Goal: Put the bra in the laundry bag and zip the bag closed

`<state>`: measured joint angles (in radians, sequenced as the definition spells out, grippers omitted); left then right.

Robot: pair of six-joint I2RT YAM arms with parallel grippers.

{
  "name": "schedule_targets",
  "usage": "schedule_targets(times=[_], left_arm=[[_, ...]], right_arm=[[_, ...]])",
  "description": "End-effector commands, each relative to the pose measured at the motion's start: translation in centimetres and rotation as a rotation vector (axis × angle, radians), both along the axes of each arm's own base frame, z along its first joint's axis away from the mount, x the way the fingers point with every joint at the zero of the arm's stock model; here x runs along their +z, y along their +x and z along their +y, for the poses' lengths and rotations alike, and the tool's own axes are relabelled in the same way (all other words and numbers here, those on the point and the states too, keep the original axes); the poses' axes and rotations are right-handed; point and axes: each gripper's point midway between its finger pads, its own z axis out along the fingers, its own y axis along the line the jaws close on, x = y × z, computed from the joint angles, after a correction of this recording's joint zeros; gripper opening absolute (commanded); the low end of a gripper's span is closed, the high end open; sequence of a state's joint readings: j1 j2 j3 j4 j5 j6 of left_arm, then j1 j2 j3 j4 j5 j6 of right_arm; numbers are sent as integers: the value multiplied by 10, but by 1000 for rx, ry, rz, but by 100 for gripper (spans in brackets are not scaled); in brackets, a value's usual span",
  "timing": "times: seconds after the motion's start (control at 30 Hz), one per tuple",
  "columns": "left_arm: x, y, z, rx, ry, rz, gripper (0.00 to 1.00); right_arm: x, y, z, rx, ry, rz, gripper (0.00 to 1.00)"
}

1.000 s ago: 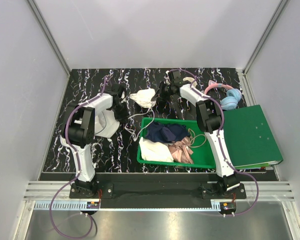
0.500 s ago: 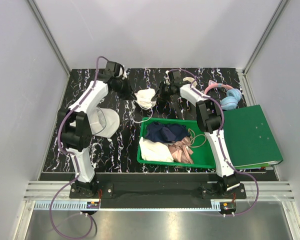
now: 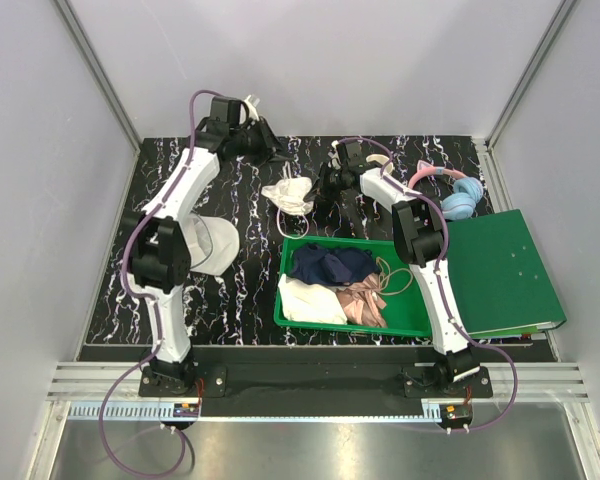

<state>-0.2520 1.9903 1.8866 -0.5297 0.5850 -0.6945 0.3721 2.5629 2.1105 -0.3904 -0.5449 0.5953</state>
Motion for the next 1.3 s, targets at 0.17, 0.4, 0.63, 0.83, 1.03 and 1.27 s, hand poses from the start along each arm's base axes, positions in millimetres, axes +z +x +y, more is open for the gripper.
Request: schedule_targets(times=[0.17,0.4,0.63,0.83,1.03,1.27], left_arm=[[54,54,-24,7,-209,-150,11],[45,78,-26,42,-206,-191,11],[25,102,-41,59,-193,-231,9],[-37,96,-40,74,-110,-92,10],[-77,79,-20,93,48,39,11],[-66,61,-9,78,111,32,43]], right_arm=[[37,8,-1,-2,-6,-92,8],[38,9,1,-5,3,-86,8],[35,8,1,-1,4,-79,8],[37,7,1,1,2,-82,8],[34,7,1,-1,3,-75,8],[40,16,-1,-30,21,-72,8]])
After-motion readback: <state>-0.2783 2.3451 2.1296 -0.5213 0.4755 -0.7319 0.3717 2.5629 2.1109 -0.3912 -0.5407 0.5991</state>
